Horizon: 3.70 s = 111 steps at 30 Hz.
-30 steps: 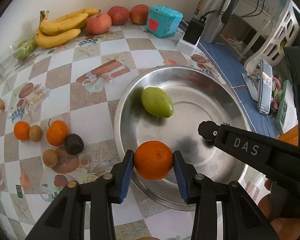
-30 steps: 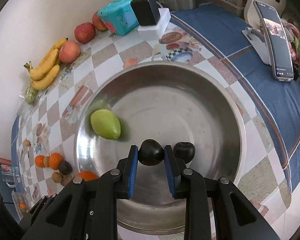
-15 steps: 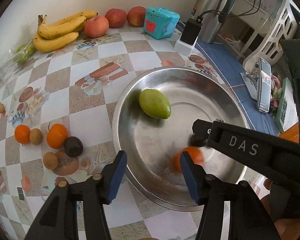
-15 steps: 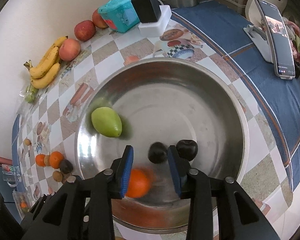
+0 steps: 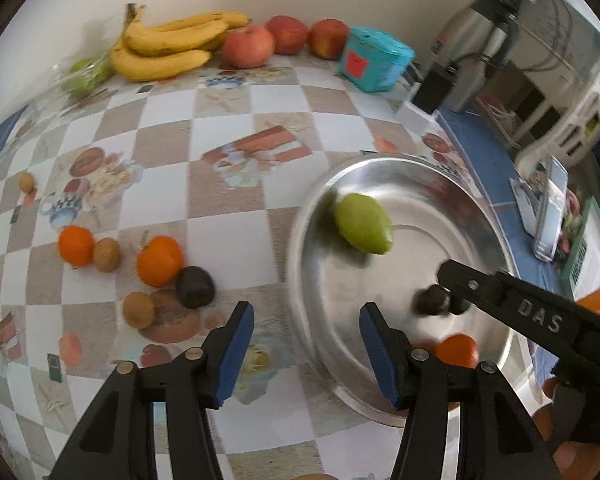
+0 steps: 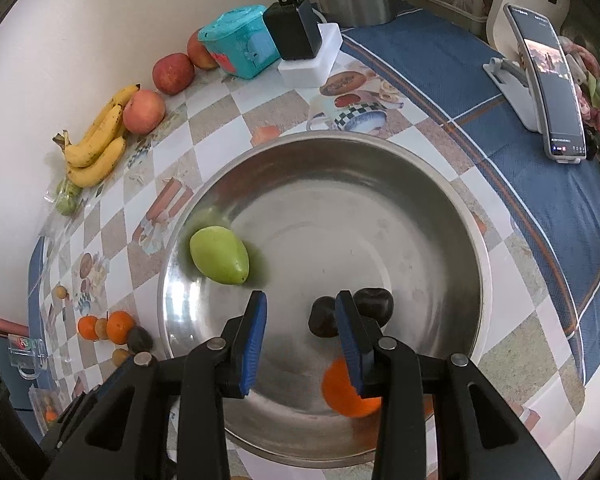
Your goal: Organize fruits
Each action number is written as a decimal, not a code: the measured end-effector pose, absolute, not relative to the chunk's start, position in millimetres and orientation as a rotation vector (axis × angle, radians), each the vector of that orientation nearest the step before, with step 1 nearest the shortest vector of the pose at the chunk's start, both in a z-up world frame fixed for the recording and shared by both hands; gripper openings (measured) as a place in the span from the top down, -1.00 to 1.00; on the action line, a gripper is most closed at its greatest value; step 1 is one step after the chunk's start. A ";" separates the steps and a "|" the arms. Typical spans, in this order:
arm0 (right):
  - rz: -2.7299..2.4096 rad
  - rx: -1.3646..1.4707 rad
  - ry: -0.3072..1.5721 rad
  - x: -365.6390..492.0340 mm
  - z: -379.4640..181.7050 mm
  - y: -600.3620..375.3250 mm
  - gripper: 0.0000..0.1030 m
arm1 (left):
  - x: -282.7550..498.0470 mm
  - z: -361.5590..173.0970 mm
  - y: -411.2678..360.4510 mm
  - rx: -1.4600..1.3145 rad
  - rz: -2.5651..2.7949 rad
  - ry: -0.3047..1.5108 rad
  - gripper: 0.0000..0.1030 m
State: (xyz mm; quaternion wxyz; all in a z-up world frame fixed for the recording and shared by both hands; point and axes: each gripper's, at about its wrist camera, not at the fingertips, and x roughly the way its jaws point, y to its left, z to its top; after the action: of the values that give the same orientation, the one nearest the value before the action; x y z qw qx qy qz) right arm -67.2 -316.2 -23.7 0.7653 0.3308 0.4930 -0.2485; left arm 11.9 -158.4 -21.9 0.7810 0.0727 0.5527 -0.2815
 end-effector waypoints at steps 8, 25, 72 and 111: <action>-0.504 0.682 1.077 -61.6 -21.7 -306.6 0.29 | 32.5 -19.2 -130.1 0.047 -0.502 1.215 -0.15; -0.378 0.547 1.087 -41.5 -13.1 -266.0 0.29 | 52.2 -10.3 -84.1 -0.063 -0.342 1.211 -0.15; -0.324 0.417 1.089 -27.2 -14.6 -245.4 -0.79 | 66.8 -12.2 -55.6 0.021 -0.155 1.176 -1.00; -0.070 0.286 1.071 23.1 -19.9 -160.6 -0.17 | 97.5 -23.7 12.5 -0.133 -0.064 1.231 -1.00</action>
State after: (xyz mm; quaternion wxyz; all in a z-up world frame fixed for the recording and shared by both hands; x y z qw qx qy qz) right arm 23.1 -160.6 -19.9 0.8498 0.1357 0.5082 -0.0333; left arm 97.5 12.5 -23.7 0.8138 -0.0622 0.5770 -0.0302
